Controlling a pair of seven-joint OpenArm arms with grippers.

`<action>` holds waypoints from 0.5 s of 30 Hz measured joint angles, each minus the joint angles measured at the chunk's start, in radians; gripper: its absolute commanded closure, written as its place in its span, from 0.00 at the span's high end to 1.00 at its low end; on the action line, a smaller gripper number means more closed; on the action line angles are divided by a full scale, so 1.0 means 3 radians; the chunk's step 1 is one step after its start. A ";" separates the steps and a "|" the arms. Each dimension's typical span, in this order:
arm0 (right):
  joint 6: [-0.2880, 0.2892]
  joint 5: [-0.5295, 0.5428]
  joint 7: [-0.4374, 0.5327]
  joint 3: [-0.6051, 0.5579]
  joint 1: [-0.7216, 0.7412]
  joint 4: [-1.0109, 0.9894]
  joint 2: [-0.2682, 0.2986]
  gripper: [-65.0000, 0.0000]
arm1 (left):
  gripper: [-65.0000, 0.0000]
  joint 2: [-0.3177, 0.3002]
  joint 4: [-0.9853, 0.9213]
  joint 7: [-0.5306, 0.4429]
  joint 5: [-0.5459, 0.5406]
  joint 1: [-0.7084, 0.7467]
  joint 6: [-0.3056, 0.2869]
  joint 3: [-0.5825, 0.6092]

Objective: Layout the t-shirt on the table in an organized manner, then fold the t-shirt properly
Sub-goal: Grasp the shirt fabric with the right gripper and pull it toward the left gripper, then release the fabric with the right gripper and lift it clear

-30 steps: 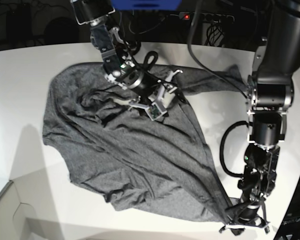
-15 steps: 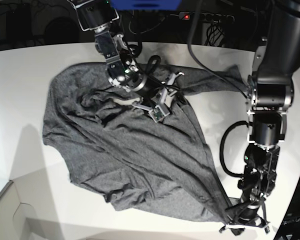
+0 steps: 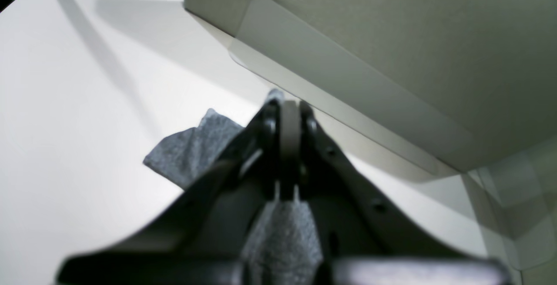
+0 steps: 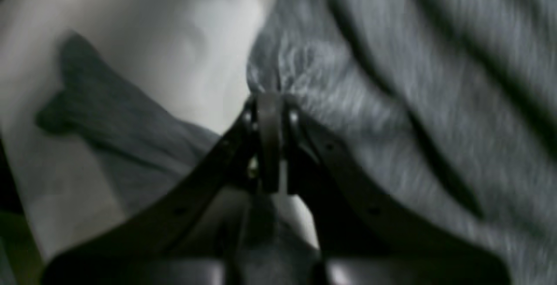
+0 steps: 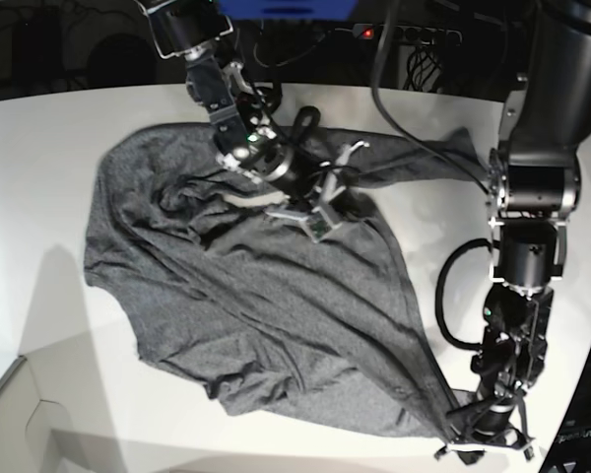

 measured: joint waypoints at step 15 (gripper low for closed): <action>0.0019 0.0011 -0.0014 -0.1320 -0.0003 0.0186 -0.0065 0.00 | 0.00 -0.0209 0.0000 0.0041 0.0000 -0.0252 -0.0005 0.0023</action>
